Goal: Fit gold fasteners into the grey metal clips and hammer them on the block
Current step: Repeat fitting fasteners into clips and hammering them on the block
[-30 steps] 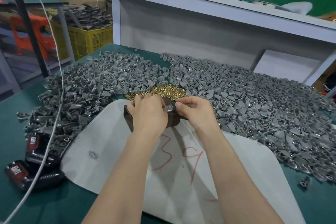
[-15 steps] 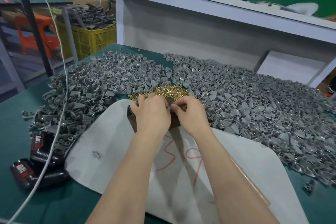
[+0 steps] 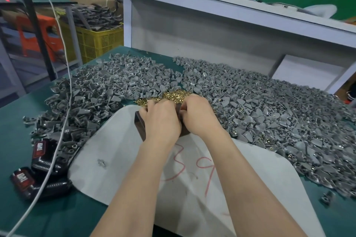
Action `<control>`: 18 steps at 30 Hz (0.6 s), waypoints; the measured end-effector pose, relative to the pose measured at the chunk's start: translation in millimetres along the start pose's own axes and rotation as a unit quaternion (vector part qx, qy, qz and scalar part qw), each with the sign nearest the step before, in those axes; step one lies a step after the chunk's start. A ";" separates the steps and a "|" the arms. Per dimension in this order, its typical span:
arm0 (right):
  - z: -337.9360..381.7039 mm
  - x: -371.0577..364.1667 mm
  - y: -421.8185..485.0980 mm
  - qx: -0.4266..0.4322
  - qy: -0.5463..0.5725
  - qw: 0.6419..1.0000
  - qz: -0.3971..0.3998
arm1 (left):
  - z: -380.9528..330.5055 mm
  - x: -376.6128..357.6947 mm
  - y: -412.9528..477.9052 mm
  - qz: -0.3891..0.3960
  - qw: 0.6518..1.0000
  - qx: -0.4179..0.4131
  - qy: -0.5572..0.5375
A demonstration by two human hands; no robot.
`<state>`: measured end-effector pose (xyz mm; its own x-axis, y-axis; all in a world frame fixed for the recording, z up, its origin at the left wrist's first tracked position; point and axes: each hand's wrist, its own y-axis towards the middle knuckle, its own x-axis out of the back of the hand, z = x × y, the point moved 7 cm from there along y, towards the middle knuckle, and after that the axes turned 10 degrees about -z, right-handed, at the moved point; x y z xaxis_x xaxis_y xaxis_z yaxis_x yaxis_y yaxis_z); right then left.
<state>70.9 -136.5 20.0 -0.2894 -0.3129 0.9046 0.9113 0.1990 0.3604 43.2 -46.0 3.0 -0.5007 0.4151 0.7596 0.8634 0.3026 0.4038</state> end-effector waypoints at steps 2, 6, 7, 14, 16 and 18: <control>-2.9 -0.4 0.8 -0.013 0.016 1.000 -0.001 | -0.4 0.4 0.3 -0.003 1.000 0.000 0.001; -10.6 -2.1 -0.5 -0.047 0.061 0.997 0.001 | -0.8 1.0 -0.2 -0.003 1.000 0.003 0.000; -11.5 -2.6 -1.2 -0.052 0.074 0.996 0.002 | -0.4 1.5 -0.3 -0.002 1.000 0.004 -0.002; -54.5 17.2 -15.8 -0.138 0.128 0.982 -0.031 | -0.4 2.5 -0.7 0.000 1.000 0.009 -0.006; -73.4 9.3 -27.4 -0.178 0.003 0.983 0.051 | 0.2 1.4 -0.7 0.000 1.000 0.009 -0.005; -79.2 -5.8 -38.1 -0.192 -0.041 0.974 0.113 | 0.5 0.5 -0.7 0.000 1.000 0.008 -0.005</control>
<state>61.1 -215.8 -17.0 -0.0759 -0.2227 0.9719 0.9922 -0.1135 0.0515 42.3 -45.5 2.8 -0.5016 0.4228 0.7548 0.8622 0.3164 0.3957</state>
